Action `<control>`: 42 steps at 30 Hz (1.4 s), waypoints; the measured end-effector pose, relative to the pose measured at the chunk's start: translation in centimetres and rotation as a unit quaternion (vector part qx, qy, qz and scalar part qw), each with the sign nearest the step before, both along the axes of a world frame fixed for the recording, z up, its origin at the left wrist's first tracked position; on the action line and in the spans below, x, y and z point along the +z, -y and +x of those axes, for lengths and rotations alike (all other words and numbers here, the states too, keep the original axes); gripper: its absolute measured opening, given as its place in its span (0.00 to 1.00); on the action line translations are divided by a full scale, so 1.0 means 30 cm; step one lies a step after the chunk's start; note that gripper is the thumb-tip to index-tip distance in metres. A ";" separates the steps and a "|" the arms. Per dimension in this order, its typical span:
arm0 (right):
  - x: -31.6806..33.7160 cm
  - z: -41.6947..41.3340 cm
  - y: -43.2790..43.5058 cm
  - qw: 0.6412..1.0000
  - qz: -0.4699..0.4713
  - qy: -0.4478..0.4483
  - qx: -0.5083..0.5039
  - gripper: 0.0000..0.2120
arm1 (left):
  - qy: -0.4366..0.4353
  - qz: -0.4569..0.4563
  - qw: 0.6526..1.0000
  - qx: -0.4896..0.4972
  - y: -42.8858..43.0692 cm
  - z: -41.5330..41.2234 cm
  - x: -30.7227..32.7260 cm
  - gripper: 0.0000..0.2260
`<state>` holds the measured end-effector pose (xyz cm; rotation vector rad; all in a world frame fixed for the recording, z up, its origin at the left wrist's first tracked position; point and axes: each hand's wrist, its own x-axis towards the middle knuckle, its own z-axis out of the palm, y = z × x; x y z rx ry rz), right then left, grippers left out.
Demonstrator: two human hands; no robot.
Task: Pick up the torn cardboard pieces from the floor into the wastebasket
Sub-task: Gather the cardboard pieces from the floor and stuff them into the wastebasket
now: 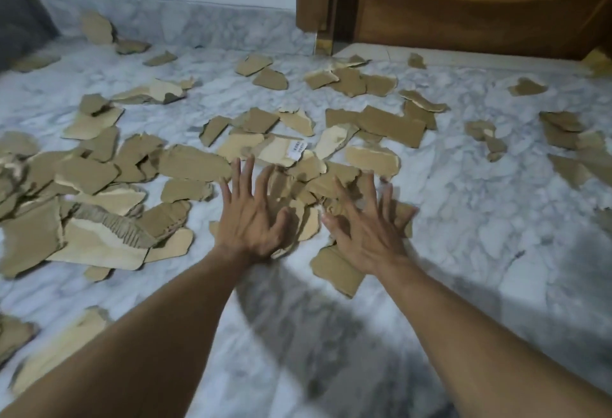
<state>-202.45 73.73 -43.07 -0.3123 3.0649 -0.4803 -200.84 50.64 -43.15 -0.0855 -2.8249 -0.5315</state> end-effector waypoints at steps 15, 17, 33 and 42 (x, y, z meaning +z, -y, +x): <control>0.005 -0.133 -0.040 0.991 -0.049 -0.106 0.071 0.16 | 0.072 -0.046 0.996 0.005 -0.109 -0.103 0.030 0.25; -0.008 -0.135 -0.038 0.991 -0.052 -0.109 0.049 0.21 | 0.029 -0.052 0.998 0.007 -0.092 -0.138 0.023 0.27; 0.074 -0.011 -0.066 0.953 -0.265 -0.098 -0.114 0.12 | 0.054 -0.013 0.996 -0.070 -0.193 -0.080 0.028 0.34; 0.074 0.017 0.038 0.950 -0.146 0.155 -0.228 0.63 | 0.145 -0.073 0.986 -0.036 -0.095 -0.205 0.008 0.30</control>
